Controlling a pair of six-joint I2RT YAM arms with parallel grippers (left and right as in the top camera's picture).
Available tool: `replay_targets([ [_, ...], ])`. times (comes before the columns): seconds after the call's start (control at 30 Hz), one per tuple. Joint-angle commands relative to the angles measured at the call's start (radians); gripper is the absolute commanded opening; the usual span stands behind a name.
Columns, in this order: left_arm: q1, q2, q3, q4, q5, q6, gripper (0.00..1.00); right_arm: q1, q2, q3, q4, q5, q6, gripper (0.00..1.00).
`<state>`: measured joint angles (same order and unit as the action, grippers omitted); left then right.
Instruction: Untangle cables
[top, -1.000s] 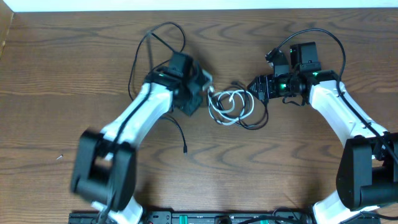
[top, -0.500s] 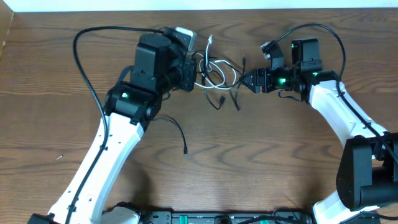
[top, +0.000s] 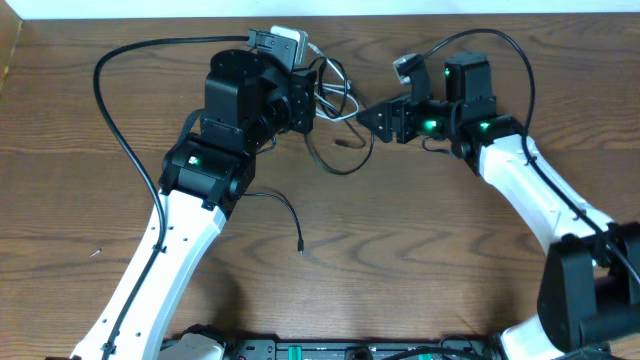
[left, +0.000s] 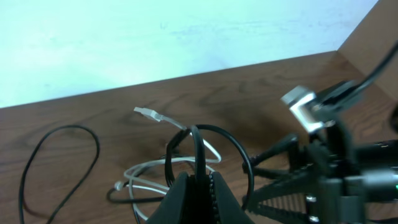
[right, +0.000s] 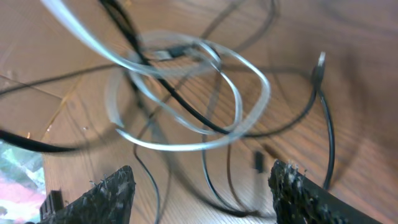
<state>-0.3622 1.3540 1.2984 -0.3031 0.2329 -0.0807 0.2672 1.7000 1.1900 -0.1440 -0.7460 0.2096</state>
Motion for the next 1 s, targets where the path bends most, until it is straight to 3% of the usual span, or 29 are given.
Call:
replay_targets([
  [0.0,0.001,-0.002,0.006,0.002,-0.007,-0.012,0.08,0.003,-0.103,0.008,0.019,0.018,0.014,0.68],
  [0.23,0.001,-0.002,0.006,0.002,-0.006,-0.063,0.07,0.016,-0.177,0.008,0.034,0.022,0.014,0.72],
  [0.47,0.001,-0.002,0.006,0.002,-0.006,-0.088,0.07,0.084,-0.114,0.008,0.044,0.163,0.014,0.72],
  [0.67,0.001,-0.002,0.006,0.001,-0.006,-0.101,0.07,0.113,-0.048,0.008,0.108,0.171,0.024,0.72],
  [0.77,0.001,-0.002,0.006,-0.002,-0.006,-0.101,0.07,0.113,-0.035,0.008,0.128,0.214,0.061,0.66],
  [0.97,0.001,-0.002,0.006,-0.013,-0.006,-0.101,0.07,0.113,-0.029,0.008,0.138,0.451,0.184,0.41],
])
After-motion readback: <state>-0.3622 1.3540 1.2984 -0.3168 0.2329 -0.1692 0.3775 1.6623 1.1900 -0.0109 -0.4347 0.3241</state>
